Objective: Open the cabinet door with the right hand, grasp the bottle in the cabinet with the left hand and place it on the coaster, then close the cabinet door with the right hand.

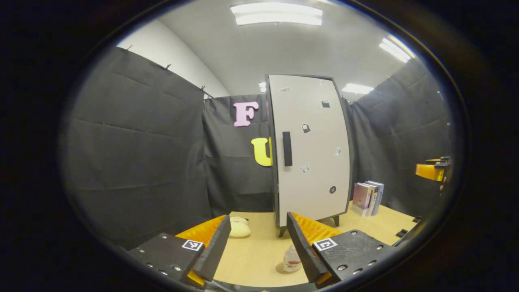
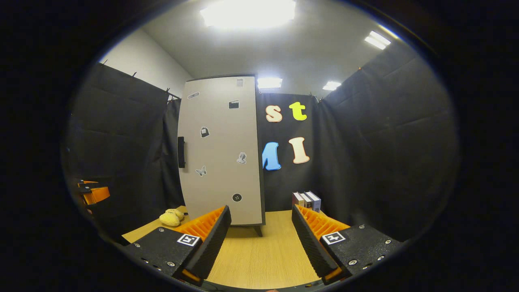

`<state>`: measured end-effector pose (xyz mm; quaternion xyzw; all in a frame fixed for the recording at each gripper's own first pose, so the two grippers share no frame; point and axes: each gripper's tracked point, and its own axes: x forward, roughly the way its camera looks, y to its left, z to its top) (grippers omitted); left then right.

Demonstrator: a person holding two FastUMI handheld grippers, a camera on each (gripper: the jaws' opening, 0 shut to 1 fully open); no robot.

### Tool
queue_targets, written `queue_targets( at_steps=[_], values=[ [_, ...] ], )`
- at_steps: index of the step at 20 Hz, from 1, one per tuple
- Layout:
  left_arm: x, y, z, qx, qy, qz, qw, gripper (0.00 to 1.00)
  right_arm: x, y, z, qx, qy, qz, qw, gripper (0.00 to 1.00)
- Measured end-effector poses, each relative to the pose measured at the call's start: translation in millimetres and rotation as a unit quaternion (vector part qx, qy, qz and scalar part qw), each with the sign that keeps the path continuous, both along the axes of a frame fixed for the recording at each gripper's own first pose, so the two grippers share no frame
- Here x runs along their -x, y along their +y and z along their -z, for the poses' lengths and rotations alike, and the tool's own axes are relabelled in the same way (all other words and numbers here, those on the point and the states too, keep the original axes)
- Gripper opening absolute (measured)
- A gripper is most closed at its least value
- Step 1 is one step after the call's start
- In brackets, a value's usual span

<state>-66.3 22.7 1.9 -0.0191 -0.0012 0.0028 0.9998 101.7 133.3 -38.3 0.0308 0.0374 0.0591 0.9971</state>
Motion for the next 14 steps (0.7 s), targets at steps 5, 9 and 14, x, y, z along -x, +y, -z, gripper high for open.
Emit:
queue_targets(
  at_steps=[5, 9, 14],
  values=[
    [1.3, -0.8, 0.4, -0.002, -0.001, 0.000, 1.000, 0.83, 0.1, 0.6, -1.4, 0.000, -0.001, 0.000, 1.000, 0.93],
    [0.0, -1.5, 0.3, -0.003, -0.002, 0.001, 1.000, 0.81, -1.1, 1.5, -2.5, 0.000, -0.003, 0.000, 1.000, 0.93],
    [-2.8, -4.4, -0.3, -0.002, -0.005, 0.004, 1.000, 0.83, -1.3, 0.5, -5.5, 0.002, -0.009, 0.002, 1.000, 0.93]
  ],
)
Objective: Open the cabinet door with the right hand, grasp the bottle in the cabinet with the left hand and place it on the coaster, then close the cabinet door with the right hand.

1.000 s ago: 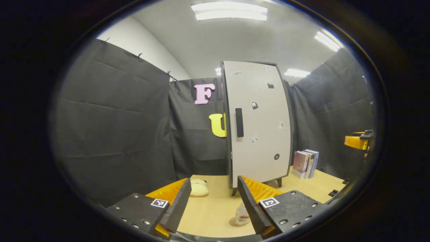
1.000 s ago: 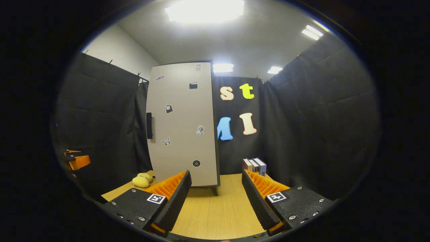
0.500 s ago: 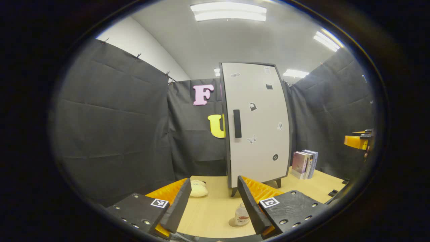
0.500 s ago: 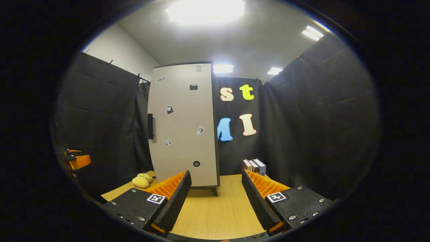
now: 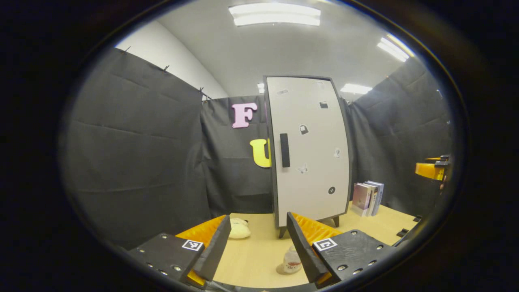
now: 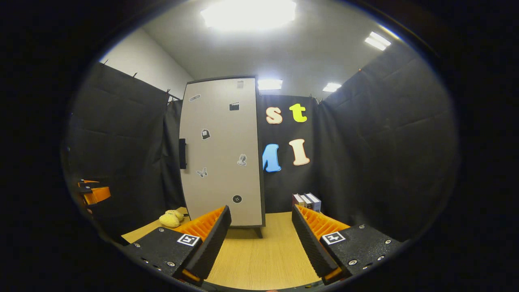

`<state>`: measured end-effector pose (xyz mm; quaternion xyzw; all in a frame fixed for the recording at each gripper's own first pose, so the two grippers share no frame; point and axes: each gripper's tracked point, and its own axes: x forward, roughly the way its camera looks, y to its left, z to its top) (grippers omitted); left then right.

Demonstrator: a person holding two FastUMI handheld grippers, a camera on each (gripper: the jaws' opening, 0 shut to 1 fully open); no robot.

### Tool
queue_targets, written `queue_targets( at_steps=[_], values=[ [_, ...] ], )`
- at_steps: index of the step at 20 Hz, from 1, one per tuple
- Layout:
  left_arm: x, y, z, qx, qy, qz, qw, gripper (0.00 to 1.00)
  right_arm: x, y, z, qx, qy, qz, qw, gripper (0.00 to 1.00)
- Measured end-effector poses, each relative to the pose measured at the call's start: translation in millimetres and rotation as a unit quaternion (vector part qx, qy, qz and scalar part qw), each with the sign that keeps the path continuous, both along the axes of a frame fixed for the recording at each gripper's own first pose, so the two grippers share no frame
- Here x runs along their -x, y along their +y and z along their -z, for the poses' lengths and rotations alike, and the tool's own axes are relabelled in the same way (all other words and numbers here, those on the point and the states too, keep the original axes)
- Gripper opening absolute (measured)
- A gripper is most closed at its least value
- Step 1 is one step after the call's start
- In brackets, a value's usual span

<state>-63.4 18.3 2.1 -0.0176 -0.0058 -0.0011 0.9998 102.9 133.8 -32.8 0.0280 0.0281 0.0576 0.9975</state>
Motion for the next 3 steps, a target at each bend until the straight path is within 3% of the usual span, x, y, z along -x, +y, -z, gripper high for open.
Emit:
queue_targets(
  at_steps=[3],
  values=[
    [-5.0, -1.9, 1.0, 0.001, -0.001, 0.002, 1.000, 0.83, -0.9, 0.9, -2.0, 0.003, -0.004, 0.000, 1.000, 0.93]
  ],
)
